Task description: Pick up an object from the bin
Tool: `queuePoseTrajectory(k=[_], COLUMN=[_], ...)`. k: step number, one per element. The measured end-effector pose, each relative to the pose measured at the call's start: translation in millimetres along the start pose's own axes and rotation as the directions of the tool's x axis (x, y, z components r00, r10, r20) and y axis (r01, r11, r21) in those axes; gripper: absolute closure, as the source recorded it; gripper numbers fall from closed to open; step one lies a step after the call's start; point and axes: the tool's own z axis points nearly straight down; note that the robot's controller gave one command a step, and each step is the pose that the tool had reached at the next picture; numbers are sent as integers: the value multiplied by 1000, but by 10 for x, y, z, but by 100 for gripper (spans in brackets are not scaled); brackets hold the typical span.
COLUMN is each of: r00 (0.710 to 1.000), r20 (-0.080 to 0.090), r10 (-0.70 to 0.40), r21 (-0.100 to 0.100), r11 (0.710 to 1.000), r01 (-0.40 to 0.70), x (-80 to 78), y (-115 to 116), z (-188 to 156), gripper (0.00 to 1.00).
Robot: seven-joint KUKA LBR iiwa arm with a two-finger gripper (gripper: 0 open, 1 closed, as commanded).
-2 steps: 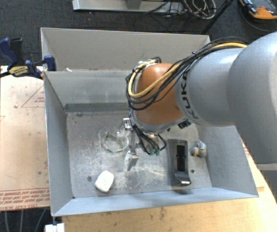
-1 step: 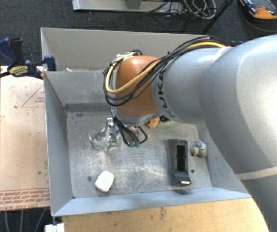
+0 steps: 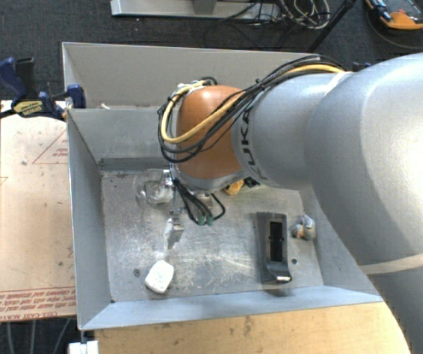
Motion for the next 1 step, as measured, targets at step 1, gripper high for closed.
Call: queuePoseTrajectory(k=[1], r00=[1000], r20=[0], r10=[0], r21=[0], r11=[1000], r01=[0], x=[0], y=[0], z=[0], gripper=[0])
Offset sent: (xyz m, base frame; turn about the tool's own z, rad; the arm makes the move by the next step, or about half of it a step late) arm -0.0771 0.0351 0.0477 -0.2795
